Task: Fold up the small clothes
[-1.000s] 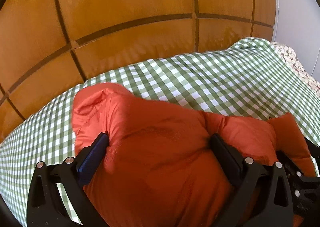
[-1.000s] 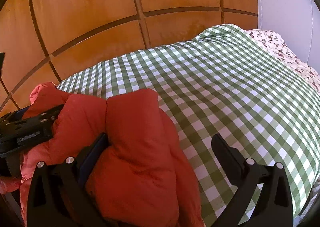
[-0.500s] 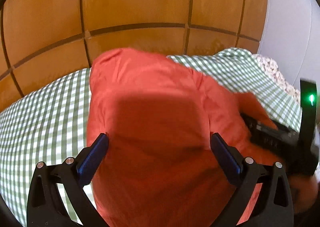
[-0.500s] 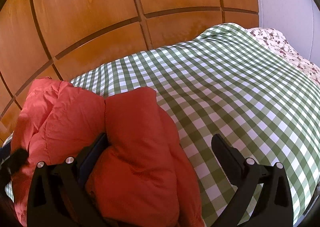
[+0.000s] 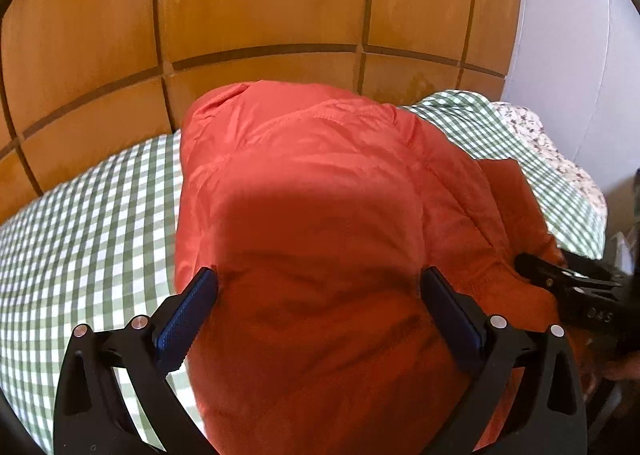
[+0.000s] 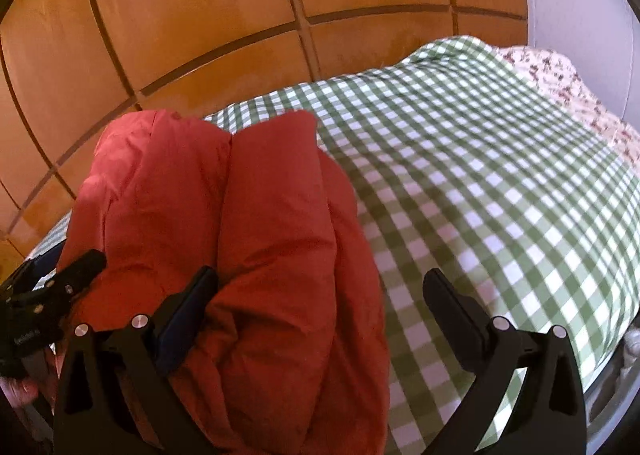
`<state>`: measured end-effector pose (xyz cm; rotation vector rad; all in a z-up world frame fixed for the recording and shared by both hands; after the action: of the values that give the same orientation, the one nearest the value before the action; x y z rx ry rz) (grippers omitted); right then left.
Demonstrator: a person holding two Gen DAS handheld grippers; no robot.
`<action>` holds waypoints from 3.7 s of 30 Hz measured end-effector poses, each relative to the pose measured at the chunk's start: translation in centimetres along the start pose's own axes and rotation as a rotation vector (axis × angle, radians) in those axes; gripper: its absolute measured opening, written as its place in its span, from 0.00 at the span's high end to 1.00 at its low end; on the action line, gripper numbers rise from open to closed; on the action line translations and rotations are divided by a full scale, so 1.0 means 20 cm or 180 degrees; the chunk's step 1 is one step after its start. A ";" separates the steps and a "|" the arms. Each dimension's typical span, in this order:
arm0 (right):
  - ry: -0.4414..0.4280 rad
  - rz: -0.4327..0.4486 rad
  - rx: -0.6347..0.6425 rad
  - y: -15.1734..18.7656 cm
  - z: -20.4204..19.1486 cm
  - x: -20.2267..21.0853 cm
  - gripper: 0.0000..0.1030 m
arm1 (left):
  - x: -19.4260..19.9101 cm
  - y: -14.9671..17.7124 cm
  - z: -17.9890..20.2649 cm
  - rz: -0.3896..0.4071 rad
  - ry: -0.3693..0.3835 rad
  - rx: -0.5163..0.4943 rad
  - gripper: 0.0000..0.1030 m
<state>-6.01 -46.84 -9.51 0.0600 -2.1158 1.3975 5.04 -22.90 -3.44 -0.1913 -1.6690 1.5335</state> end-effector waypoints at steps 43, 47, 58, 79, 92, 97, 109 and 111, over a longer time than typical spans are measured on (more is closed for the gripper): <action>-0.2149 -0.0351 -0.0634 -0.03 -0.79 -0.41 0.21 | 0.39 0.15 -0.37 0.0255 0.0443 0.0943 0.26; -0.2320 -0.0409 -0.0512 -0.03 -1.06 -0.58 0.21 | 0.42 0.14 -0.56 0.0333 0.0131 0.0983 0.26; -0.1950 -0.0288 -0.0151 -0.03 -1.55 -1.03 0.17 | 0.35 0.24 -1.15 0.0226 -0.0495 0.1324 0.14; -0.0734 0.0555 0.0611 0.00 -1.36 -0.55 0.02 | 0.49 0.29 -1.07 0.0318 -0.1046 0.1215 0.03; -0.0066 0.0455 0.1032 0.05 -1.29 -0.81 0.02 | 0.36 0.21 -1.12 0.0178 -0.1247 0.0919 0.03; -0.0108 0.0305 0.0849 0.07 -1.22 -0.89 0.02 | 0.32 0.22 -1.10 0.0190 -0.1278 0.0921 0.03; -0.0177 0.0346 0.0644 0.05 -1.24 -0.69 0.02 | 0.45 0.21 -1.03 -0.0007 -0.1649 0.0747 0.03; -0.0244 0.0334 0.0533 0.04 -1.24 -0.63 0.02 | 0.49 0.21 -1.01 0.0020 -0.1682 0.0716 0.03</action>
<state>15.21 -28.91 -9.86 0.0705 -2.0850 1.6571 10.28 -0.67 -4.58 0.3588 -1.8650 1.8700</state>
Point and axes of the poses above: each gripper's, at about its wrist camera, not at the fingertips, and x roughly against the way its jaws point, z to its right, y to its underside, the point moved 5 cm from there along -x, roughly the way its jaws point, and after that the axes turned 15 degrees about z, right-handed, at the moved point
